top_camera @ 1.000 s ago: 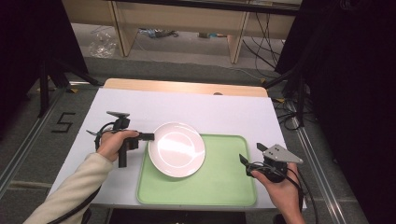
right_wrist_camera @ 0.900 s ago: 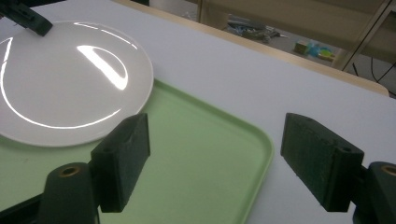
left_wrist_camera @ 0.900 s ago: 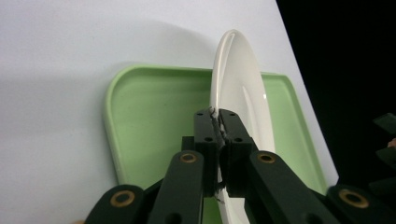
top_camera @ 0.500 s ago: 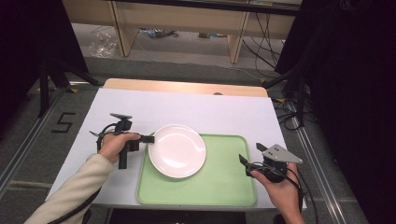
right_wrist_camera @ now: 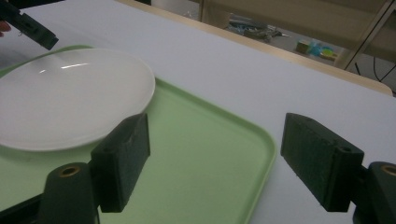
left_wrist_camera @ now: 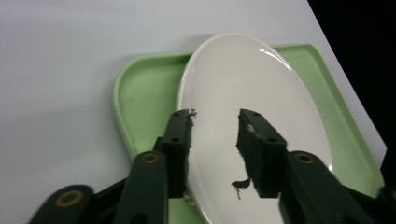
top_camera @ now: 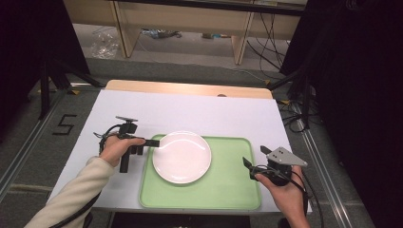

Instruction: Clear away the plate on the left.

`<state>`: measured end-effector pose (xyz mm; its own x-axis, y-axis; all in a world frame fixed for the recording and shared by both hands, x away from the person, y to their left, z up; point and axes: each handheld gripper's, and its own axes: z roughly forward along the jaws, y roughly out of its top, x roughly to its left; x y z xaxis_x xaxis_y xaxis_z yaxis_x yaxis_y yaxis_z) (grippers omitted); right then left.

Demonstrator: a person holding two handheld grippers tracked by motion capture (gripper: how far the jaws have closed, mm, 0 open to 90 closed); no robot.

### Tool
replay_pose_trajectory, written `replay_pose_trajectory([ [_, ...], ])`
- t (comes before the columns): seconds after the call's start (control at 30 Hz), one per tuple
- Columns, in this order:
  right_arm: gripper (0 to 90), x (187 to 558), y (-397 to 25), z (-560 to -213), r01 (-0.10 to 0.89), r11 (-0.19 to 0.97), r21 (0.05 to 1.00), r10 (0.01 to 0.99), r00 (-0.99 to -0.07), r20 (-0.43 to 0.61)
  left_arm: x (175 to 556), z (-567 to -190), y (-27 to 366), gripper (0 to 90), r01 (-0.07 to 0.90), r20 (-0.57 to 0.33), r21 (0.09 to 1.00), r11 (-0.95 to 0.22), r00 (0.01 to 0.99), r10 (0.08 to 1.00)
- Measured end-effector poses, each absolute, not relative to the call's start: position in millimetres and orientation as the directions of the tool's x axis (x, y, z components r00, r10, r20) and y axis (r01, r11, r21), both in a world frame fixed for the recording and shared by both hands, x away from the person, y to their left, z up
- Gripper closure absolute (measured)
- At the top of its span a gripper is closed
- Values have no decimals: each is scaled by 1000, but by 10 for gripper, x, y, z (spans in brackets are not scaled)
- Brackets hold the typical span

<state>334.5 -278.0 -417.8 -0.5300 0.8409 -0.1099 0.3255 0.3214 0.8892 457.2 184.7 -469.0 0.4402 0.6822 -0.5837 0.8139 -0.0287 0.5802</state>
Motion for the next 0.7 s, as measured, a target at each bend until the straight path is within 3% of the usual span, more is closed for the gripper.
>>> replay_pose_trajectory([
  [0.17,247,3344,-2781,-4181,326,320,890,841,-530,-108,4511,-4643,1863,426,706,-461,700,-103,558,690],
  [0.33,248,3342,-2777,-4182,327,321,889,840,-532,-107,4450,-4564,1878,296,614,-357,778,-134,608,709],
  [0.47,247,3334,-2777,-4182,340,315,886,841,-533,-94,4344,-4550,1953,221,556,-287,816,-157,625,725],
  [0.7,247,3345,-2783,-4180,335,326,884,841,-531,-109,4220,-4548,2073,199,497,-216,846,-194,651,728],
])
